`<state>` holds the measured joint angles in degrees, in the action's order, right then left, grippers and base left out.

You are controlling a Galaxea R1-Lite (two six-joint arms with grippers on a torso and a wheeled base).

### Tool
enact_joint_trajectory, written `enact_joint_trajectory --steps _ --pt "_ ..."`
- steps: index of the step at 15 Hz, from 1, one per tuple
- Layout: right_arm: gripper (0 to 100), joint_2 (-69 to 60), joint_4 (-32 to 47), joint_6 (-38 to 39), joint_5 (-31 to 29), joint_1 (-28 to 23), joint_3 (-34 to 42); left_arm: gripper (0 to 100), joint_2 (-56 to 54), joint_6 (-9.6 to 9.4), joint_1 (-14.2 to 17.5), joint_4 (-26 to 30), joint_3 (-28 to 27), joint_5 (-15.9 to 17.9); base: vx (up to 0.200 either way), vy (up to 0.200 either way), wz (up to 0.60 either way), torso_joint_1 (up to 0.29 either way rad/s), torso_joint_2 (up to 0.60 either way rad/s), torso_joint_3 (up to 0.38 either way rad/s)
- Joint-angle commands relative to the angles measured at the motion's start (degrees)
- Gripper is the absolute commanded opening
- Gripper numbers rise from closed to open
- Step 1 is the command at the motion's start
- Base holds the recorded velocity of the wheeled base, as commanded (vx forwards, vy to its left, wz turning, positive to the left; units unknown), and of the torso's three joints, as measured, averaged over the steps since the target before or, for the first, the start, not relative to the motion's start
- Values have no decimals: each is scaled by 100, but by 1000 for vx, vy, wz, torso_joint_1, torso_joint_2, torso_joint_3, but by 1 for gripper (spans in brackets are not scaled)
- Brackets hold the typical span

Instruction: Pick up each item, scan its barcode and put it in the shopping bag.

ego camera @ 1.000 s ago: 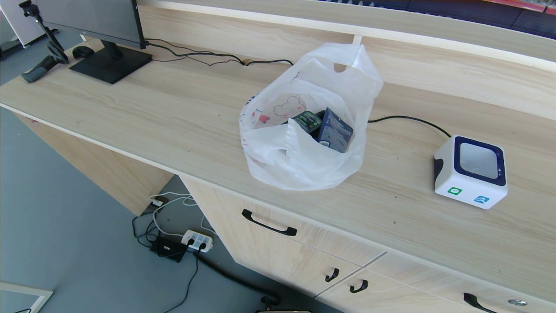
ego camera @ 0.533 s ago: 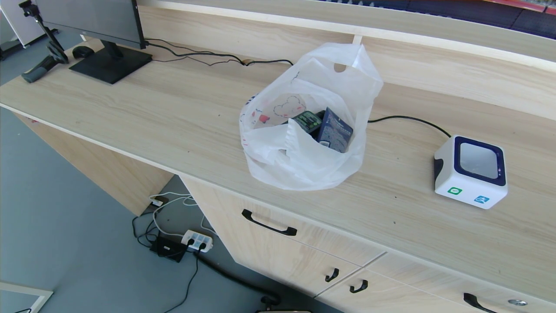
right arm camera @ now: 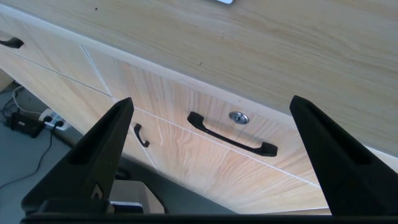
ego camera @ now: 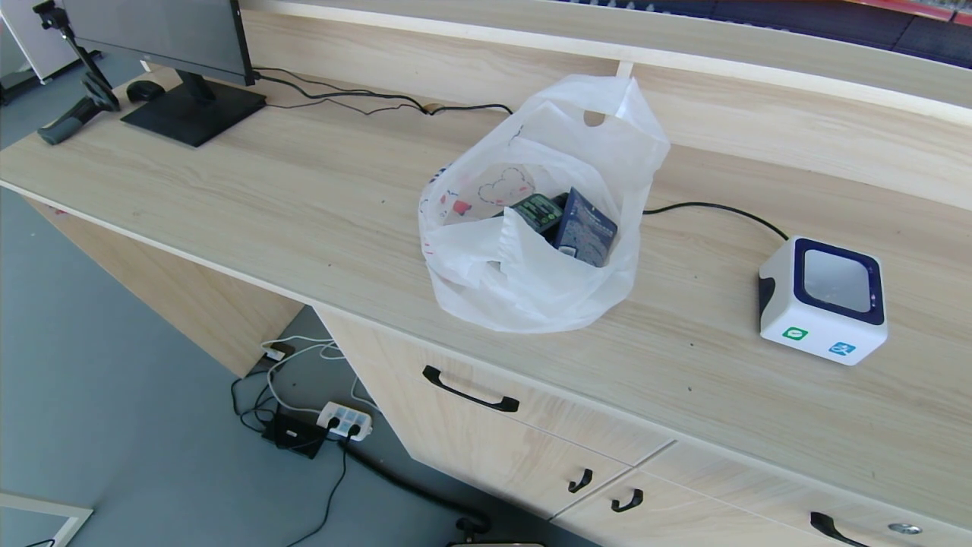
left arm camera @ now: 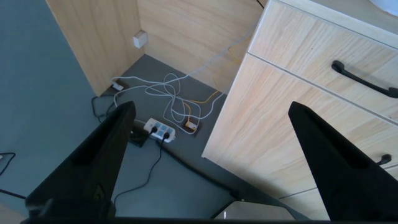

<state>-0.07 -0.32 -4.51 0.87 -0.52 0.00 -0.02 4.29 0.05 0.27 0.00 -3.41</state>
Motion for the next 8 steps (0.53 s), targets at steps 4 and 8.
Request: enact_joint_trajectory --steps 4,8 --pt "100 7 -3 3 1 0 0 100 2 2 4 0 0 -1 0 0 0 0 0 0" --pt "100 7 -3 3 1 0 0 100 2 2 4 0 0 -1 0 0 0 0 0 0"
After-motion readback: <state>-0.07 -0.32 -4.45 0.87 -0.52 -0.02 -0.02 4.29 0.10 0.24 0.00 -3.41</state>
